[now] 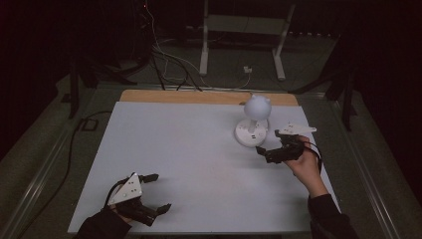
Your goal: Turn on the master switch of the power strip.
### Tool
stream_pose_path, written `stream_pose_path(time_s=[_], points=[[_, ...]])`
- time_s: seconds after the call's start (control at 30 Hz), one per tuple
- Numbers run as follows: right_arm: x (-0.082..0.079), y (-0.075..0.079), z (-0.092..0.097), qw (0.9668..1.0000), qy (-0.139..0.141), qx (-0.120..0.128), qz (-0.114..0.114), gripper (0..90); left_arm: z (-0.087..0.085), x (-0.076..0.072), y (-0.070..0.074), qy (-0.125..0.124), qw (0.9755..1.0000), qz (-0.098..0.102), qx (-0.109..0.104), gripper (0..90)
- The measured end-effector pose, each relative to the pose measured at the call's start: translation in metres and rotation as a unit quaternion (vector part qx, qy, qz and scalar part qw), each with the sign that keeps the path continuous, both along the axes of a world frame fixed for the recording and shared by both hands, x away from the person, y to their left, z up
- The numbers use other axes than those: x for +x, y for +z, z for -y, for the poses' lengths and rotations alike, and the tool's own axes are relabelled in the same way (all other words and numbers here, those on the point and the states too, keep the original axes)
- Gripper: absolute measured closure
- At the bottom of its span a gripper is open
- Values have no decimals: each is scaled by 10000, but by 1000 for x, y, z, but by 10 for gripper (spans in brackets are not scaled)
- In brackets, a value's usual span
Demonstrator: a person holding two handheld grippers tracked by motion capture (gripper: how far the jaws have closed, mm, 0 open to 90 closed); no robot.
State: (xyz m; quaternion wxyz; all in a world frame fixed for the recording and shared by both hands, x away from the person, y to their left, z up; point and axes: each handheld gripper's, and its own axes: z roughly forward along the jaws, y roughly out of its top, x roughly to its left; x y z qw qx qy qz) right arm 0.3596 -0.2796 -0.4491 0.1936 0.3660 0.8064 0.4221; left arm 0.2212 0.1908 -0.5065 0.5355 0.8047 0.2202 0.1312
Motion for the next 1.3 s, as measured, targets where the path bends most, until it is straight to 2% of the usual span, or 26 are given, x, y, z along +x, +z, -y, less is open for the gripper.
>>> stream_pose_path(time_s=[0.27,0.43,0.87,0.97,1.03,1.1,1.13,1.2,1.23,1.3], points=[[19,-1,3,9999,-58,-53,-145,0,0,0,0,-4,10000,3,-7,1],[31,-3,6,9993,-122,-55,-342,0,0,0,0,-4,10000,5,1,1],[54,-11,13,9978,-413,-87,-512,0,0,0,0,-7,10000,5,2,1],[61,-14,13,9960,-704,62,-556,0,0,0,0,-11,10000,-11,1,1],[66,-16,13,9943,-905,70,-564,0,0,0,0,-12,10000,-11,-5,1],[69,-19,13,9933,-1002,72,-578,27,0,0,0,-17,10000,-10,-3,1],[72,-20,13,9916,-1128,63,-633,70,0,0,0,-18,10000,-14,-6,1],[73,-21,13,9913,-1159,73,-617,75,0,0,0,-19,10000,-14,-3,1],[75,-21,13,9897,-1276,90,-643,138,0,0,0,-19,10000,-14,-5,1],[76,-22,14,9888,-1333,129,-658,167,0,0,0,-22,10000,-16,-11,1]])
